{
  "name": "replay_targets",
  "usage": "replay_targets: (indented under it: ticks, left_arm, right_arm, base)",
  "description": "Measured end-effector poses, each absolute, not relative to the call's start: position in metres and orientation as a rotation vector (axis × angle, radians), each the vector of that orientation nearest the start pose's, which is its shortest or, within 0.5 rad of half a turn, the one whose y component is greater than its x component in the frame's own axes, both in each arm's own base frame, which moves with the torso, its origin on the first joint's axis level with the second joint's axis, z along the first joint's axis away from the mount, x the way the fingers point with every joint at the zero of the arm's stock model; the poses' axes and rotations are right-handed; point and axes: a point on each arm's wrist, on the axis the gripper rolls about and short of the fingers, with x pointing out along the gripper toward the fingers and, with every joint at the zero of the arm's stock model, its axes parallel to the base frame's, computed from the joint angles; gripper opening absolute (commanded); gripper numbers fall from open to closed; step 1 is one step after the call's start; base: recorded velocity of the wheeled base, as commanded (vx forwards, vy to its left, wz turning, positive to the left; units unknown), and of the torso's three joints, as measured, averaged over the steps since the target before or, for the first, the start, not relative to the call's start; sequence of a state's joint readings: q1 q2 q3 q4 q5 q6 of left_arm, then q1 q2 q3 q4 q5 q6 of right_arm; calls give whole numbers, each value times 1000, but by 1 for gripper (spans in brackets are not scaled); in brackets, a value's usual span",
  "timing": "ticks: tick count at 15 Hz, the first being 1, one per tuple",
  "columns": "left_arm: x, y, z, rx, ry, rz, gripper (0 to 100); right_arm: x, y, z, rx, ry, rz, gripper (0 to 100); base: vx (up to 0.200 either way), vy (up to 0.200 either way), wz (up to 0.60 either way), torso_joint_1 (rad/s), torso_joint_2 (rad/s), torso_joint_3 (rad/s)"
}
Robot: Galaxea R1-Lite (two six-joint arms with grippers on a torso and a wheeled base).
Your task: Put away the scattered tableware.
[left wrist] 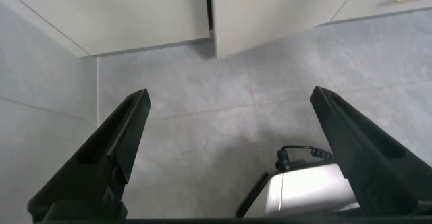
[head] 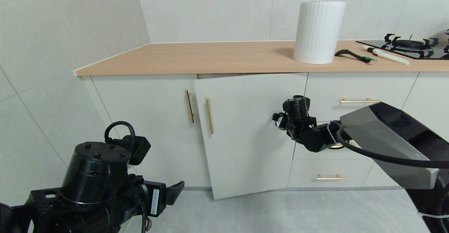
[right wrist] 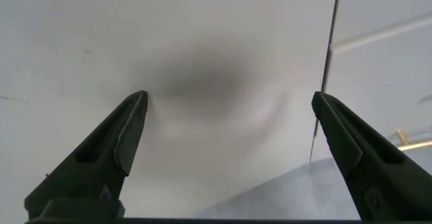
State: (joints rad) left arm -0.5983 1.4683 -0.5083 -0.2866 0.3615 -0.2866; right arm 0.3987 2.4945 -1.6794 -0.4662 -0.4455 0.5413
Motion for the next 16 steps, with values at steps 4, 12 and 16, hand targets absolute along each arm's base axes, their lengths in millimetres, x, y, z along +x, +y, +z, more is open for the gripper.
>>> replay_targets:
  ticks: [4,12,16]
  left_arm:
    - [178,-112,135,34,622,-139,100]
    - [179,-112,135,33,624,-138,100]
    - [179,-112,135,32,624,-138,100]
  right_arm:
    - [479,181,68,399,285,-157,100]
    - [494,168,67,410,242,-216,100]
    - [493,163,70,428,235,-230,100]
  base:
    - [0,0,0,0,0,0]
    - [0,0,0,0,0,0]
    - [0,0,0,0,0,0]
